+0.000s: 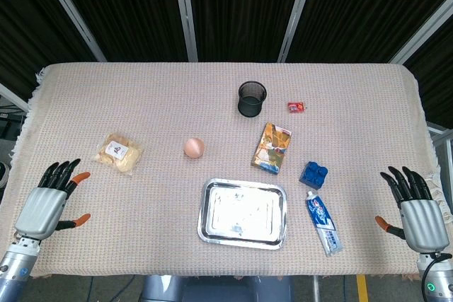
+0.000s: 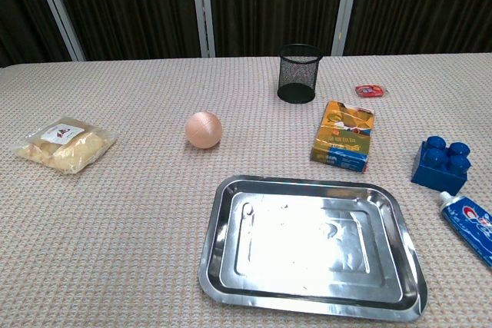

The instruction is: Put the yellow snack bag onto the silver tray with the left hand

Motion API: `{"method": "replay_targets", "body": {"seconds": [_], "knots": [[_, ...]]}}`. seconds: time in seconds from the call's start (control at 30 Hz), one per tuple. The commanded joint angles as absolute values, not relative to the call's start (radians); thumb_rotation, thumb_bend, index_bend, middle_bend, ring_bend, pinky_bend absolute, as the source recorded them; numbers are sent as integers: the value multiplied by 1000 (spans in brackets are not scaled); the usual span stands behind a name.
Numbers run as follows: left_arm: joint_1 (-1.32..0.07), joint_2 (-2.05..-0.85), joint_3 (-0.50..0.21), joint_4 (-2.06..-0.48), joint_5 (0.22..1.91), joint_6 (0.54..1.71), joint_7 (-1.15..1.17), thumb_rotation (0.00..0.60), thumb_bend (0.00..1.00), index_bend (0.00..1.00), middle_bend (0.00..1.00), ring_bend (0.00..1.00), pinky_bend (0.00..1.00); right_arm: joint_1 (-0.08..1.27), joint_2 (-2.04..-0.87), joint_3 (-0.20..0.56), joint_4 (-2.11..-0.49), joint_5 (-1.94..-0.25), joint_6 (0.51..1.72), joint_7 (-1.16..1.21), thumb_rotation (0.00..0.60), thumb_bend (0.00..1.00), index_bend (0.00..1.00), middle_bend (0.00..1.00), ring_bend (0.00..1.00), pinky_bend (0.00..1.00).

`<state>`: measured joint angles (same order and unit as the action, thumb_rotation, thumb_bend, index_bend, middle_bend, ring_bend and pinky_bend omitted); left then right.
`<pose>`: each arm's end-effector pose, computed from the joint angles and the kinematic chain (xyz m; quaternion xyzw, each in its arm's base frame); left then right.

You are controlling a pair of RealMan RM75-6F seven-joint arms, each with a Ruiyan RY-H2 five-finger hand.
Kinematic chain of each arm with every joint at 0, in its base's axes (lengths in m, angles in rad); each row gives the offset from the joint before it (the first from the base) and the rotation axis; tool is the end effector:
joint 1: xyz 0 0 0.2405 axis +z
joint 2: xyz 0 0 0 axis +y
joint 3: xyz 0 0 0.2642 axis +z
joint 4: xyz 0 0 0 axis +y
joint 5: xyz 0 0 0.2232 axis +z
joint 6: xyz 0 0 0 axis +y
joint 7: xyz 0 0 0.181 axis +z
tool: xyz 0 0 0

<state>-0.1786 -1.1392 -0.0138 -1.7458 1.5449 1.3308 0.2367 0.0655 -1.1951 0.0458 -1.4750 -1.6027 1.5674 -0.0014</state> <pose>-0.2741 0.2317 0.0969 -0.6877 -0.3643 -0.3466 0.5236 -0.3259 -0.2127 0.1433 0.6148 -0.3309 0.4059 0.5897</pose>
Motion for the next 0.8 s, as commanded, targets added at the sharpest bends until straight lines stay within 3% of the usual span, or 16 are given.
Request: {"method": "replay_targets", "body": {"seconds": [0.03,0.4,0.8], "knots": [[-239,-1138,-43,-1738,1489,1242,277,523,86,142,0,0,0,63,-1193,46,-1475,-1603,1571,0,600,0,134,79,0,95],[-419,-1204,-132,-1646,1281,983,381,521,86,59,0,0,0,53,-1187,44,-1479,-1600,1584,-1,600,0,134,80,0,96],[-555,-1308,-182,-1502,1074,850,479,540,89,59,0,0,0,46,-1176,48,-1484,-1596,1593,1,600,0,134,80,0,95]]}}
